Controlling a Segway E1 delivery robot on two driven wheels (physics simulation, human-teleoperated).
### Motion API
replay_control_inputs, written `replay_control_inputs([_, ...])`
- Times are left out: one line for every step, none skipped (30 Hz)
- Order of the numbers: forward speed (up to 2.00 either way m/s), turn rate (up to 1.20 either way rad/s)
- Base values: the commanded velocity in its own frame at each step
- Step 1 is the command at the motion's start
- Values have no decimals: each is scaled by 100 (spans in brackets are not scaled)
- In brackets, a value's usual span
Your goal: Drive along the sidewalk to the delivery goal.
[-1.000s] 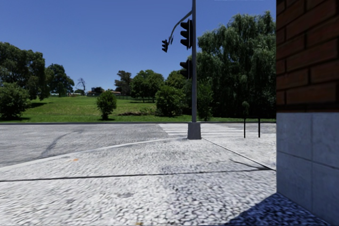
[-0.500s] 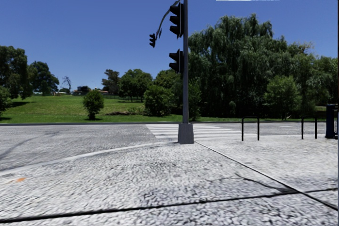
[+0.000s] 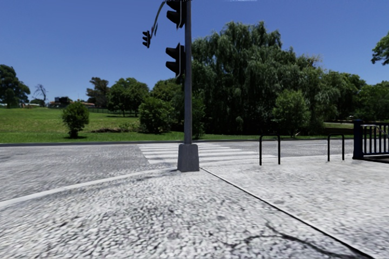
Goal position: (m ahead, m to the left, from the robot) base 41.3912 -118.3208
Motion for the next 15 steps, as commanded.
replay_control_inputs([141,-45])
replay_control_inputs([141,-49])
replay_control_inputs([141,-49])
replay_control_inputs([141,-54])
replay_control_inputs([140,-56])
replay_control_inputs([138,-57])
replay_control_inputs([138,-57])
replay_control_inputs([138,-57])
replay_control_inputs([138,-57])
replay_control_inputs([138,-57])
replay_control_inputs([138,-57])
replay_control_inputs([138,-57])
replay_control_inputs([138,-57])
replay_control_inputs([138,-57])
replay_control_inputs([138,-58])
